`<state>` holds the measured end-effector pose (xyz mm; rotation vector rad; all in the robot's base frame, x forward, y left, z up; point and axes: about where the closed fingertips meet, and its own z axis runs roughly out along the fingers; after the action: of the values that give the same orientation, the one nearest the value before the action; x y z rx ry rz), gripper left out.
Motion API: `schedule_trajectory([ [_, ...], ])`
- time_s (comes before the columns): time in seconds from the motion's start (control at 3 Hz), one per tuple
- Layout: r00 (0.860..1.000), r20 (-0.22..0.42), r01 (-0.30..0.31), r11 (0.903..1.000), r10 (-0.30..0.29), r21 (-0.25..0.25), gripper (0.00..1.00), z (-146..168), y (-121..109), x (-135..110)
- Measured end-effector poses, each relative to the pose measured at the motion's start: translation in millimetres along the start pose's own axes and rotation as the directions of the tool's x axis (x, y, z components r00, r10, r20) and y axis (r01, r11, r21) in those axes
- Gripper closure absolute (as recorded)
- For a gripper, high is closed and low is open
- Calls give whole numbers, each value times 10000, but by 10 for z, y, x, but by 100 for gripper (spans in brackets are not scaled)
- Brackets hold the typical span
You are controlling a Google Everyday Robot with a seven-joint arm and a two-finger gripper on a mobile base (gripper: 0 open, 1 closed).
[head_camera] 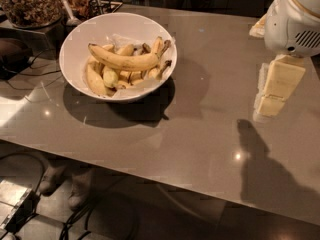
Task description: Pick banana from white bowl
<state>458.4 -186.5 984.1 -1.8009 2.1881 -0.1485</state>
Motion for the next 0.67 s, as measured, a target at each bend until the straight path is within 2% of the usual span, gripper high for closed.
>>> schedule_trajectory([
  [0.33, 9976, -65, 684, 9973, -686, -282, 0, 126, -113, -349],
  [0.67, 9974, 12, 714, 9973, -714, -144, 0, 110, -129, -380],
])
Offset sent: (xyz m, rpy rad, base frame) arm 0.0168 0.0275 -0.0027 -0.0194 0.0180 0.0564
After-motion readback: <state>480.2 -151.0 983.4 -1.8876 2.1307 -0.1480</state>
